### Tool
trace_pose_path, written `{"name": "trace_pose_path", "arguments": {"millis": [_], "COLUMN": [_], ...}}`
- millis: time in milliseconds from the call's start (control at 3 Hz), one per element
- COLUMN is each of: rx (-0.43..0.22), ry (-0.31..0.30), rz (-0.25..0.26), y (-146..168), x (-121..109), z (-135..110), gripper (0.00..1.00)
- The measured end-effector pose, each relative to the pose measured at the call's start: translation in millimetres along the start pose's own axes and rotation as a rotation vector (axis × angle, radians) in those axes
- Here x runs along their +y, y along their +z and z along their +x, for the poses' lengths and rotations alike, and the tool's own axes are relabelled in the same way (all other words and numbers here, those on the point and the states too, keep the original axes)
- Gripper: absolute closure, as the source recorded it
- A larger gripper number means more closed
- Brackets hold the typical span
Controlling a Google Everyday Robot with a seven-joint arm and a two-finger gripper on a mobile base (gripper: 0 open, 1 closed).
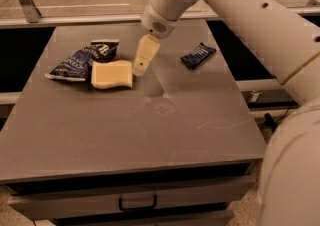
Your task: Move sponge near blue chip bag
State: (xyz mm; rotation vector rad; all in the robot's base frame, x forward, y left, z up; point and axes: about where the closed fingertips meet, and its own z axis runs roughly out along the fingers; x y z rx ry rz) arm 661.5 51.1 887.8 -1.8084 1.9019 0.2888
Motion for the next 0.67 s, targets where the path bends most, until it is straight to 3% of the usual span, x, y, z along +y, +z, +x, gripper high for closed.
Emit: {"name": "trace_pose_path", "arguments": {"millis": [333,667], "rx": [-0.078,-0.078], "ry": [0.094,0.094], "rz": [0.065,0.065], "y": [-26.6,-26.5], "x": [-21.4,-21.4], "z": [41.3,41.3], "gripper": [0.00,0.00]}}
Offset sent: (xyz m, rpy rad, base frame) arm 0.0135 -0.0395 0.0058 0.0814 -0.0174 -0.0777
